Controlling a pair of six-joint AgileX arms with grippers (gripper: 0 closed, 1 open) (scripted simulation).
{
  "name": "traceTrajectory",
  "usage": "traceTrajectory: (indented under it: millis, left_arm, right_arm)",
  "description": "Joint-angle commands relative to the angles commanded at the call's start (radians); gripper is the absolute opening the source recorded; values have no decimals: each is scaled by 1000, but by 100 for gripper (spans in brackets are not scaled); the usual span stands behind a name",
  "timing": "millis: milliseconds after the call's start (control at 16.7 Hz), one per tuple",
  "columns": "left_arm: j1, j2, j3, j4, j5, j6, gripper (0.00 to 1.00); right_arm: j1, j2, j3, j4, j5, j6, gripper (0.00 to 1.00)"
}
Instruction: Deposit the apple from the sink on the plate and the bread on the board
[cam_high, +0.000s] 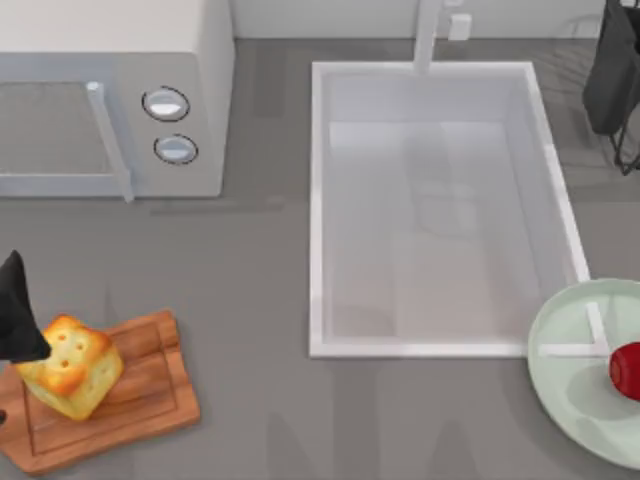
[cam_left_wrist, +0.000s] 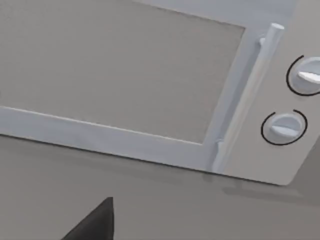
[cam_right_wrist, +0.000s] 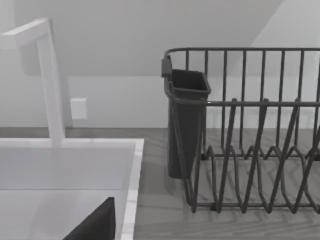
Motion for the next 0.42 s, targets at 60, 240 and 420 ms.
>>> traceTrajectory:
  millis: [60, 240, 420]
  left_arm:
    - [10, -62, -37, 36, 0, 63, 100]
    - [31, -186, -120, 117, 1, 191, 100]
    - [37, -217, -143, 140, 1, 223, 100]
  right_arm:
    - [0, 0, 0, 0, 0, 0, 100]
    - [0, 0, 0, 0, 0, 0, 100]
    - [0, 0, 0, 0, 0, 0, 100]
